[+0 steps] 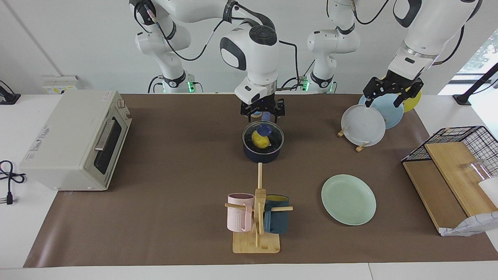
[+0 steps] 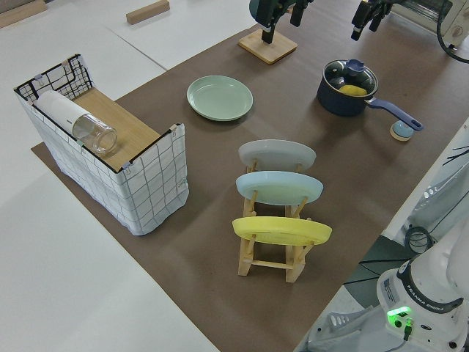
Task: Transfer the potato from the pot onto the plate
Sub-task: 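Reach the right gripper over the pot and grasp the glass lid knob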
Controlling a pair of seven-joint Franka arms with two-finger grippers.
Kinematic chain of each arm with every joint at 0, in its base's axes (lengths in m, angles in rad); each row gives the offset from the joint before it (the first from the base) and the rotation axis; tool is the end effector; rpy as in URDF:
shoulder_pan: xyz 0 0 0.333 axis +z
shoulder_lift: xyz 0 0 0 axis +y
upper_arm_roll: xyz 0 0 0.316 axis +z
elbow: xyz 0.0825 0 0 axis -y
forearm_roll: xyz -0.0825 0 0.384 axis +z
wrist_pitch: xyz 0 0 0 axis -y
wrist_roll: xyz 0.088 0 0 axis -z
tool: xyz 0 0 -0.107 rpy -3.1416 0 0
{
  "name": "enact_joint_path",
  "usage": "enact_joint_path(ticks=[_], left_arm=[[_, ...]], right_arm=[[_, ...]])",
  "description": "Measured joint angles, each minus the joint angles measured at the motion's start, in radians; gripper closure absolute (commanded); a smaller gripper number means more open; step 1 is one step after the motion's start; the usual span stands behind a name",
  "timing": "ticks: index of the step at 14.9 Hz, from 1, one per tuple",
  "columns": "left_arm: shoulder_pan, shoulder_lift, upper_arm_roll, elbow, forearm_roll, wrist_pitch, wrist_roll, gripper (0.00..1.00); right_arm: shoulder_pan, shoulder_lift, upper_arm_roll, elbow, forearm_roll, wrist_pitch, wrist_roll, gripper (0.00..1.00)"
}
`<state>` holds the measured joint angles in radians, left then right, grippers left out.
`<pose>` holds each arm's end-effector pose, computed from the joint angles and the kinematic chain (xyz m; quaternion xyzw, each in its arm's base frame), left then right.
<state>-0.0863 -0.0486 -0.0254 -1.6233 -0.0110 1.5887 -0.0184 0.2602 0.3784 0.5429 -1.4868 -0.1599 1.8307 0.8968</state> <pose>0.5373 -0.0618 0.6279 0.9989 -0.0466 0.0067 0.0053 0.5044 0.4314 0.4829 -0.9988 0.0437 0.0072 0.0197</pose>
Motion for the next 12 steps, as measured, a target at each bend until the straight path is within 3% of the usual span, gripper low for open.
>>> enact_joint_path(ticks=[7,12], left_arm=[[0.000,0.000,0.000,0.000,0.000,0.041,0.000,0.00],[0.000,0.000,0.000,-0.001,0.000,0.041,0.000,0.00]], right_arm=[[0.052,0.042,0.000,-0.052,-0.121,0.034,0.031,0.00],[0.053,0.042,0.001,-0.092,-0.135,0.085,0.031,0.00]])
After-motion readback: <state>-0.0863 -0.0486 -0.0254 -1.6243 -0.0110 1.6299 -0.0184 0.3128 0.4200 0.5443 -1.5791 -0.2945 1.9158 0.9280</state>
